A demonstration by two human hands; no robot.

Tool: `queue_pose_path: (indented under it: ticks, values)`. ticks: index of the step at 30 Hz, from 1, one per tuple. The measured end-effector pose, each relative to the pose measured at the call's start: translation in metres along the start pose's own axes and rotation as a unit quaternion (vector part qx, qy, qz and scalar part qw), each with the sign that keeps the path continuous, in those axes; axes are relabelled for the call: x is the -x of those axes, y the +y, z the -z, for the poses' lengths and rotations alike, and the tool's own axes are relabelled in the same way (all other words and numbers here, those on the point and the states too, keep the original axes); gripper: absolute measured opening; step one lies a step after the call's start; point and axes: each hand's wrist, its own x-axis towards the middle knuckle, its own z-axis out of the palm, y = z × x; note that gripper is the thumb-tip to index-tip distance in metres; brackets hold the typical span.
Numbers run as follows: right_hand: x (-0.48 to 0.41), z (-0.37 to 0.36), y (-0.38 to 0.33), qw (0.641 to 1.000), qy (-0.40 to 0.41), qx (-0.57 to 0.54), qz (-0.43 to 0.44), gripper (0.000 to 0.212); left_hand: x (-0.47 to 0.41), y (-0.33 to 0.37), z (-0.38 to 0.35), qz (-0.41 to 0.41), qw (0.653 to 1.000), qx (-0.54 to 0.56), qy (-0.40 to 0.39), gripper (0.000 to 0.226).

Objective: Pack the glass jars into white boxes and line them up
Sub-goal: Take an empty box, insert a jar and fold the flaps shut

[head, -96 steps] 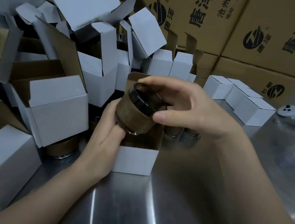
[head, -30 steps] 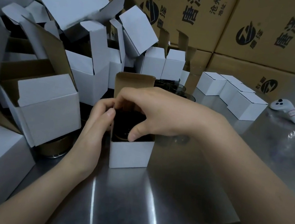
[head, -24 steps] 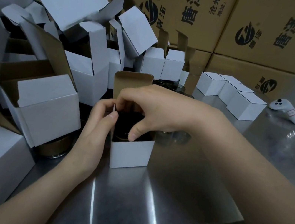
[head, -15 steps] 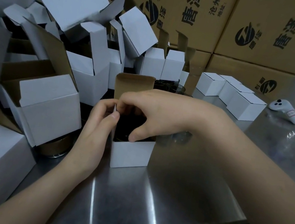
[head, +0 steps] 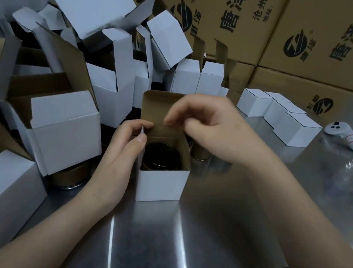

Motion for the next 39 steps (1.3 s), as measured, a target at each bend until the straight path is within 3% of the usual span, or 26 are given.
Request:
queue_pose_path:
  ticks: [3,5,8,16,19,28,35,39]
  values:
    - [0.009,-0.003,0.018,0.984,0.149,-0.087,-0.041,0.044,0.0,0.001,0.0,0.012,1.0,-0.009,-0.004,0.041]
    - [0.012,-0.008,0.029,0.974,0.19,-0.094,-0.075,0.036,-0.001,0.001,0.0,0.015,1.0,-0.007,-0.006,0.036]
    - [0.016,-0.018,0.038,0.968,0.181,-0.129,-0.116,0.028,0.0,0.001,-0.001,0.003,1.0,0.005,-0.023,0.038]
    - [0.02,-0.04,0.054,0.964,0.149,-0.196,-0.103,0.059,-0.001,0.001,-0.003,-0.016,0.999,0.037,0.003,0.066]
    - [0.021,-0.043,0.057,0.965,0.126,-0.213,-0.086,0.058,-0.002,-0.001,-0.002,-0.013,0.999,0.052,-0.001,0.074]
    - [0.027,-0.044,0.054,0.97,0.099,-0.204,-0.084,0.025,-0.003,0.0,0.001,-0.005,0.997,0.063,-0.035,0.037]
    - [0.032,-0.034,0.049,0.97,0.069,-0.212,-0.093,0.05,-0.002,0.001,0.0,0.023,0.996,0.083,-0.029,0.022]
    - [0.035,-0.035,0.047,0.978,0.057,-0.195,-0.05,0.038,-0.004,0.003,0.001,0.052,0.992,0.115,-0.026,0.027]
